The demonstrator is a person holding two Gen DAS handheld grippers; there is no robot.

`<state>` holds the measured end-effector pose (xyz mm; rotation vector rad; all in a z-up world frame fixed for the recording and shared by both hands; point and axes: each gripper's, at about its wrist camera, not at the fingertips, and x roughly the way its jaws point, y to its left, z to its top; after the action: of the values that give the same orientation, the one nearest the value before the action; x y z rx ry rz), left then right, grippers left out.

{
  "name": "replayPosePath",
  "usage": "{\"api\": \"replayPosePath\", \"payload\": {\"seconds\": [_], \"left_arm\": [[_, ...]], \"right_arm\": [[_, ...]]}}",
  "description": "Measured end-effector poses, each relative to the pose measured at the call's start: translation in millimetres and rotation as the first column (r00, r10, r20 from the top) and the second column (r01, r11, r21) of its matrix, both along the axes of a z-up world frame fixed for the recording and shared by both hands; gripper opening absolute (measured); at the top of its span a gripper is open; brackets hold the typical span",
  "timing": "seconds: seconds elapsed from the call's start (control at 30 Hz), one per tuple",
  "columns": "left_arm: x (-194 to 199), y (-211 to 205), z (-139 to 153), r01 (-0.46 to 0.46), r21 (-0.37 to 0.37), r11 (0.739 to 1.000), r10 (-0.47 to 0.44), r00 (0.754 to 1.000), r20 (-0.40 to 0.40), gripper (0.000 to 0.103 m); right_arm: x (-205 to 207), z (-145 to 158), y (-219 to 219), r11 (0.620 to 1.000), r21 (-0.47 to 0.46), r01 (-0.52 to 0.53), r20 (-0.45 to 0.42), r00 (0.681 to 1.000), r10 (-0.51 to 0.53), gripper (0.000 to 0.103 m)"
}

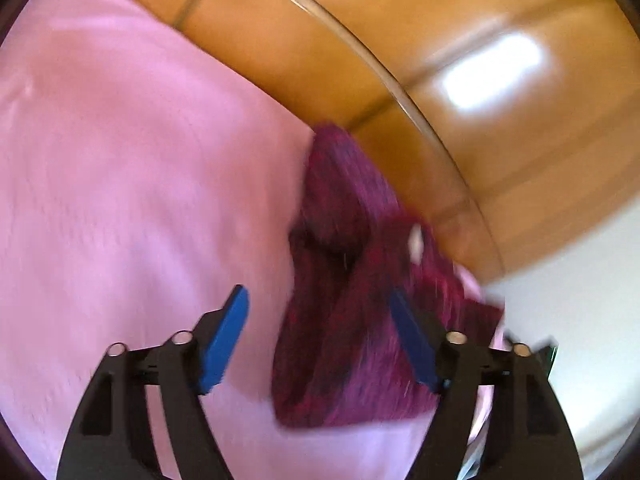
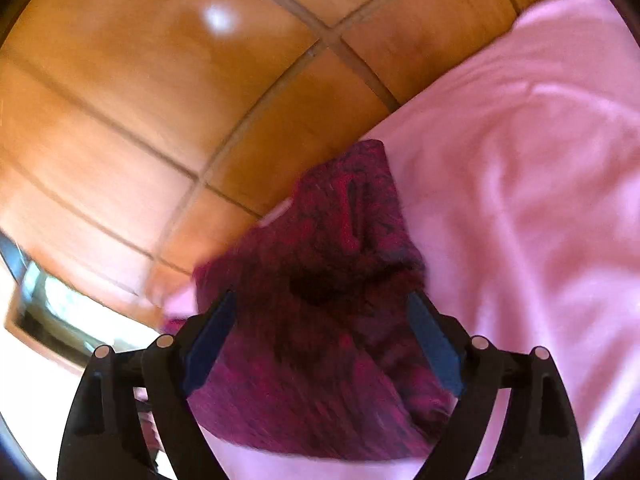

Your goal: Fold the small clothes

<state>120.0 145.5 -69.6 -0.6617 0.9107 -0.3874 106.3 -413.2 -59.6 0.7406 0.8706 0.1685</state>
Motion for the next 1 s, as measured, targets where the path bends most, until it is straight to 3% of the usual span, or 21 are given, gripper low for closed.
{"api": "replayPosePath", "payload": {"seconds": [0.07,0.17,0.2,0.27,0.33,0.37,0.4,0.57,0.7,0.9,1.0], "left_arm": [[-17,-8,-16,0.051,0.064,0.997,-0.051,0.999,-0.01,0.077],[-29,-21,-34,0.105,0.06,0.993,-0.102,0.993,-0.056,0.076],[-32,-28,-38,0.13,0.059,0.99,-0.126,0.99,-0.058,0.071],[-36,-39,-37,0.164,0.091,0.982,-0.16,0.986,-0.049,0.042],[-37,-41,-35,0.156,0.124,0.98,-0.15,0.987,-0.057,0.029],[-39,-39,-32,0.154,0.126,0.98,-0.148,0.987,-0.054,0.025],[-42,-37,-31,0.155,0.127,0.98,-0.15,0.988,-0.048,0.024],[-62,-35,-22,0.174,0.132,0.976,-0.172,0.985,-0.029,0.019],[-75,-33,-20,0.168,0.091,0.982,-0.165,0.986,-0.038,0.019],[-130,-22,-19,0.182,0.063,0.981,-0.176,0.98,-0.088,0.019],[-147,-26,-23,0.188,0.102,0.977,-0.177,0.978,-0.112,0.02]], "right_arm": [[-12,-3,14,0.99,-0.117,-0.074,-0.032,0.997,0.071,0.083],[-16,-26,42,0.95,-0.253,-0.181,-0.13,0.98,0.152,0.066],[-15,-34,52,0.923,-0.329,-0.2,-0.156,0.976,0.155,0.061],[-18,-36,58,0.904,-0.377,-0.202,-0.149,0.976,0.157,0.055],[-19,-32,56,0.913,-0.367,-0.18,-0.152,0.98,0.132,0.039],[-21,-27,53,0.921,-0.351,-0.171,-0.148,0.981,0.125,0.022],[-24,-22,51,0.928,-0.332,-0.17,-0.145,0.981,0.127,0.015],[-53,2,47,0.953,-0.255,-0.164,-0.103,0.984,0.142,0.013],[-78,14,44,0.972,-0.175,-0.158,-0.094,0.985,0.143,0.013],[-118,13,51,0.96,-0.164,-0.226,-0.165,0.966,0.199,0.013],[-130,0,56,0.952,-0.185,-0.243,-0.225,0.954,0.2,0.013]]}}
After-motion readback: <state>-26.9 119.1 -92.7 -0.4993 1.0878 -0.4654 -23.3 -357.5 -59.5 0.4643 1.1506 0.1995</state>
